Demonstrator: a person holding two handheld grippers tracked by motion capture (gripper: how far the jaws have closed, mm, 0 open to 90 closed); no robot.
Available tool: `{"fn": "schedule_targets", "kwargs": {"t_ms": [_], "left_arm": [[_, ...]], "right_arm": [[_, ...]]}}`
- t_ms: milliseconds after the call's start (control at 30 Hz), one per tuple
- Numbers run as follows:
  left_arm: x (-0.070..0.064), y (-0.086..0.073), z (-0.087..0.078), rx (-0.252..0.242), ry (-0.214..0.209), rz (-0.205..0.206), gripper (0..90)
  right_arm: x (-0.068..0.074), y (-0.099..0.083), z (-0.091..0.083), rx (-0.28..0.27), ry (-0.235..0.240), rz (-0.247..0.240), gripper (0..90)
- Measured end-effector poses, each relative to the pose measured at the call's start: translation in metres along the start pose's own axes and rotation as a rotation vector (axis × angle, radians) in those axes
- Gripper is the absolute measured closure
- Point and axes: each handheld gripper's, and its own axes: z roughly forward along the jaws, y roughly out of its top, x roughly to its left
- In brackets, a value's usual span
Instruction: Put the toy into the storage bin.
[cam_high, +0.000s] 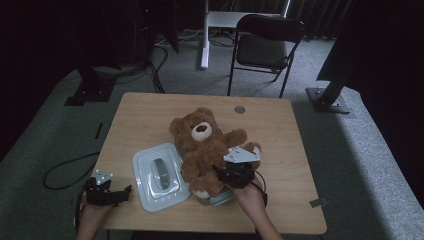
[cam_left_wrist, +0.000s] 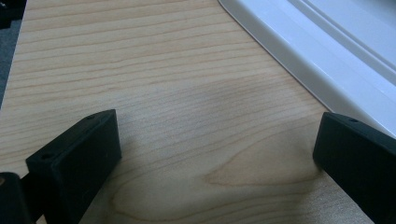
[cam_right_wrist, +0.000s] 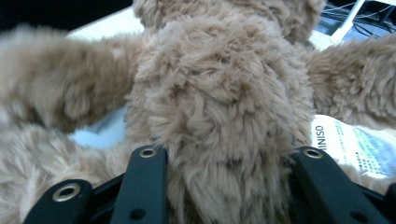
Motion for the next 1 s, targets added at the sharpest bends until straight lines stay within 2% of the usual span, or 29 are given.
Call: {"fn": "schedule_targets", "kwargs": {"t_ms": [100, 233, 300, 333, 367, 467, 533, 600, 733, 900, 933, 967, 1000], "left_arm": [[0.000, 0.000, 0.000, 0.000, 0.000, -0.001, 1.5], [0.000, 0.000, 0.000, 0.000, 0.000, 0.000, 1.5], [0.000, 0.000, 0.000, 0.002, 0.000, 0.003, 1.5], [0.000, 0.000, 0.000, 0.001, 0.000, 0.002, 1.5], [0.000, 0.000, 0.000, 0.001, 0.000, 0.002, 1.5], [0.000, 0.000, 0.000, 0.002, 0.000, 0.001, 1.5], [0.000, 0.000, 0.000, -0.001, 0.000, -0.002, 1.5], [0.000, 0.000, 0.000, 0.002, 0.000, 0.002, 1.5], [0.000, 0.000, 0.000, 0.000, 0.000, 0.000, 1.5], [0.000, 0.000, 0.000, 0.000, 0.000, 0.000, 1.5], [0.000, 0.000, 0.000, 0.000, 0.000, 0.000, 1.5], [0.000, 0.000, 0.000, 0.000, 0.000, 0.001, 1.5], [0.000, 0.000, 0.000, 0.000, 0.000, 0.001, 1.5]], "right_arm": [[0.001, -0.003, 0.003, 0.011, 0.007, 0.001, 58.7], [-0.001, 0.001, -0.004, 0.005, 0.035, 0.028, 42.7], [-0.004, 0.008, -0.013, -0.018, 0.046, 0.049, 36.8], [-0.003, 0.012, -0.017, -0.029, 0.041, 0.040, 34.9], [-0.002, 0.016, -0.021, -0.038, 0.031, 0.027, 34.0], [-0.003, 0.027, -0.029, -0.082, 0.053, 0.031, 36.4], [-0.004, 0.037, -0.034, -0.109, 0.054, 0.037, 30.7], [-0.006, 0.049, -0.035, -0.109, 0.064, 0.035, 26.6], [-0.007, 0.076, -0.028, -0.115, 0.058, 0.048, 20.0], [-0.010, 0.106, -0.012, -0.116, 0.071, 0.058, 20.0], [-0.010, 0.106, -0.012, -0.116, 0.071, 0.058, 20.0], [-0.012, 0.117, -0.003, -0.112, 0.068, 0.064, 20.0], [-0.013, 0.121, 0.000, -0.111, 0.069, 0.067, 20.1]]}}
